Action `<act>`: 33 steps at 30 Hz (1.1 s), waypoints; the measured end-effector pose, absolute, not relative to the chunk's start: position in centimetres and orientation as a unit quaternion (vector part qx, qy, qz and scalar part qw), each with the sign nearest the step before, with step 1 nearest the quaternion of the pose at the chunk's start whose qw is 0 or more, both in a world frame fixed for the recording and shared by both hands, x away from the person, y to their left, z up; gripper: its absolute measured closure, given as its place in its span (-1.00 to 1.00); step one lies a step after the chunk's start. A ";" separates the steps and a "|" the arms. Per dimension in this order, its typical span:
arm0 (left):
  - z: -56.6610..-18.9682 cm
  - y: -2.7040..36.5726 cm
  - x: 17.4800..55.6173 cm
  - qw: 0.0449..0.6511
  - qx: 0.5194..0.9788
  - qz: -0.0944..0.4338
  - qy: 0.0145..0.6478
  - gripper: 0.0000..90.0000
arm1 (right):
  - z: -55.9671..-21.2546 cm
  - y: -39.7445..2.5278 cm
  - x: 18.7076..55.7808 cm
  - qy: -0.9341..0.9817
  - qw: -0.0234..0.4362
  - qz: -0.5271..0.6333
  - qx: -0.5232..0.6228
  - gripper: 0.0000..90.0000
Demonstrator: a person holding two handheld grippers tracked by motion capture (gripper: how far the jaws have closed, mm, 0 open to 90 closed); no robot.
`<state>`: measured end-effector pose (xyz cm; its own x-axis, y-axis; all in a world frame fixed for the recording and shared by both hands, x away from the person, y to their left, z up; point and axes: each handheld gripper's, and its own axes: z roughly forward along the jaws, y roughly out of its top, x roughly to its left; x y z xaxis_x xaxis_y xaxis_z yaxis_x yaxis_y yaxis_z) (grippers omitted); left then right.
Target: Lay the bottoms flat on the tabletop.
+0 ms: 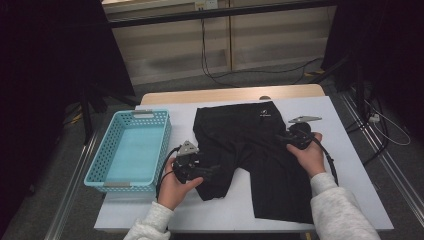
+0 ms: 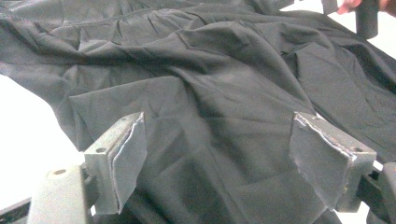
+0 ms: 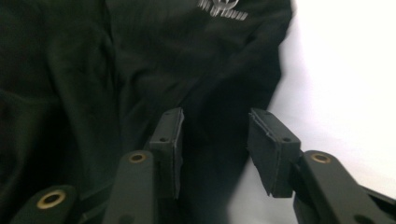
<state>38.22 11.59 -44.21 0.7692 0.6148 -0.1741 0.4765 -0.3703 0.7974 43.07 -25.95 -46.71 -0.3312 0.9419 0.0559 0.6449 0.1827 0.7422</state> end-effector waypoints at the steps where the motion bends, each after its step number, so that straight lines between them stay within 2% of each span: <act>1: -44.3 11.6 38.2 0.452 0.826 0.077 0.330 -0.56 | -46.8 -25.6 43.1 0.741 0.225 0.346 0.530 0.29; 3: -44.4 11.5 38.2 0.450 0.826 0.076 0.330 -0.56 | -46.7 -25.4 43.2 0.745 0.230 0.338 0.528 0.61; 6: -44.4 11.5 38.1 0.450 0.827 0.077 0.328 -0.56 | -46.5 -25.9 43.4 0.744 0.220 0.339 0.533 0.95; 8: -44.3 11.5 38.1 0.450 0.827 0.077 0.328 -0.56 | -46.6 -26.7 43.6 0.731 0.201 0.356 0.547 0.98; 12: -44.1 11.4 38.1 0.453 0.825 0.079 0.327 -0.56 | -46.5 -27.6 43.6 0.734 0.200 0.349 0.547 0.99; 21: -44.2 11.3 38.1 0.453 0.826 0.078 0.326 -0.57 | -46.4 -29.6 43.7 0.719 0.226 0.339 0.564 0.99; 25: -44.3 11.4 38.2 0.450 0.827 0.078 0.328 -0.57 | -46.5 -30.5 43.7 0.706 0.235 0.338 0.576 0.95; 26: -44.3 11.4 38.2 0.451 0.826 0.078 0.329 -0.57 | -46.5 -30.5 43.6 0.706 0.240 0.336 0.576 0.88; 28: -44.2 11.5 38.2 0.451 0.826 0.079 0.329 -0.57 | -46.4 -30.5 43.4 0.699 0.233 0.344 0.582 0.55; 30: -44.2 11.5 38.2 0.452 0.825 0.080 0.329 -0.57 | -46.2 -30.3 43.0 0.704 0.228 0.348 0.575 0.46; 32: -44.2 11.7 38.3 0.450 0.826 0.081 0.329 -0.57 | -45.9 -30.0 42.2 0.702 0.231 0.354 0.573 0.25; 33: -44.2 11.7 38.3 0.450 0.826 0.082 0.329 -0.57 | -45.7 -29.8 41.8 0.706 0.227 0.357 0.569 0.24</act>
